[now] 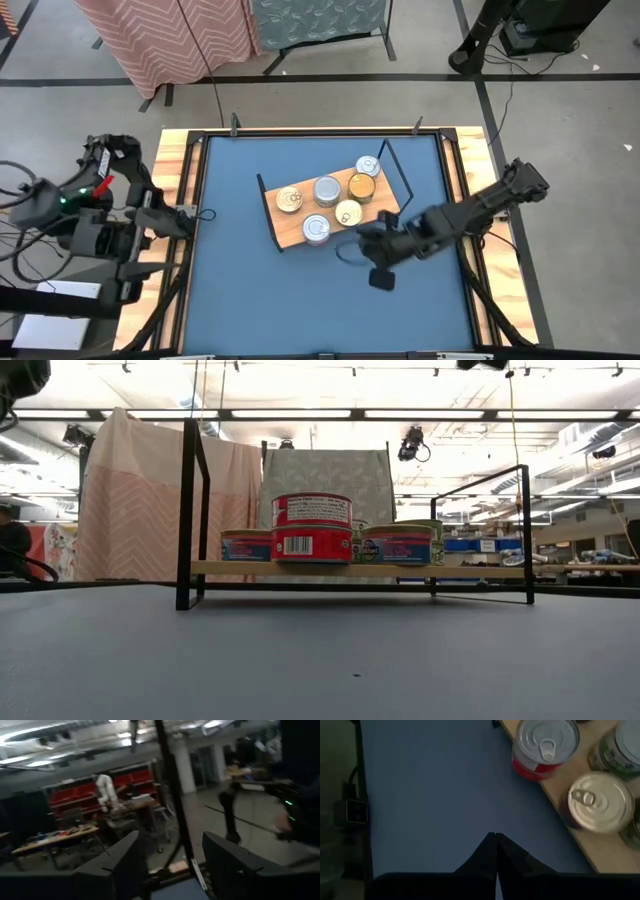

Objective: Stack canned seafood by type on shelf
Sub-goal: Stack the blue/pink tuna can on top of the blue/pink tuna can on the shelf

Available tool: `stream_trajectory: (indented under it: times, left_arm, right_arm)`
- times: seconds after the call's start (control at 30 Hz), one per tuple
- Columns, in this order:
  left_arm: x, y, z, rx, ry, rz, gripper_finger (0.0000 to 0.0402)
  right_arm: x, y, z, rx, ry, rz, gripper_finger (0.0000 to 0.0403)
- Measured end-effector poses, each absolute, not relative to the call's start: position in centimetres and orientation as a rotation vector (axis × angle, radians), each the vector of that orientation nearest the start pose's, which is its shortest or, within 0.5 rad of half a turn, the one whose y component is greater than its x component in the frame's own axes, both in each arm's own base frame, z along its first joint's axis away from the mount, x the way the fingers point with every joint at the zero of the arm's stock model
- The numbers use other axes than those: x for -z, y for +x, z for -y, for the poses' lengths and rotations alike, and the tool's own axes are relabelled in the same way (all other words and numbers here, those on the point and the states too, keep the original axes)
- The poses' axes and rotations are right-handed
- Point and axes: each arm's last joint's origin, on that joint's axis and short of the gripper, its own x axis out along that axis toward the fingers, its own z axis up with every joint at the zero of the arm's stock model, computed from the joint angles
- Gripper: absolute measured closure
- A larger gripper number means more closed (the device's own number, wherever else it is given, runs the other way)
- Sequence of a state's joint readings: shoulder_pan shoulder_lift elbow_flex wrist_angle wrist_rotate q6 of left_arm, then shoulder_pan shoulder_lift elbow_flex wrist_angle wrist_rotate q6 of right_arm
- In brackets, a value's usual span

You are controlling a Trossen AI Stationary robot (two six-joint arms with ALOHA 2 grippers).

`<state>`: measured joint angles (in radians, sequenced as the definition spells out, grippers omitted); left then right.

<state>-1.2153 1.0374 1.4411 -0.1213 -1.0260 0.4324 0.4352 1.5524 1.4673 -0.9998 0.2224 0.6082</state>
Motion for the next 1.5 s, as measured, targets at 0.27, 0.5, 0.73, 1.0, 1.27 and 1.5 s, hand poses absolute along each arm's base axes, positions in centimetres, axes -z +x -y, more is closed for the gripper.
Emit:
stream_trajectory:
  times: [0.27,0.5,0.73,1.0,1.27,1.5]
  left_arm:
    - [-51.2,8.6,14.8,0.192,0.252,0.095,0.0184]
    - [-52.5,8.7,12.4,0.146,0.305,0.060,0.0184]
    - [-53.3,9.7,10.4,0.014,0.310,0.039,0.0184]
    - [-53.1,10.8,9.9,-0.063,0.330,0.013,0.0184]
    - [-53.0,10.9,9.3,-0.097,0.337,0.001,0.0184]
    - [-53.2,10.6,8.6,-0.112,0.319,0.009,0.0184]
  right_arm:
    - [-32.2,30.2,-7.3,0.230,0.187,-1.014,0.0392]
    - [-32.1,30.5,-4.7,-0.029,0.022,-1.090,0.0386]
    - [-31.7,30.0,-2.5,-0.195,-0.156,-1.168,0.0388]
    - [-30.6,29.6,-1.9,-0.307,-0.338,-1.215,0.0388]
    - [-28.3,29.7,-2.8,-0.369,-0.329,-1.204,0.0387]
    - [-28.5,29.8,-2.6,-0.355,-0.319,-1.203,0.0389]
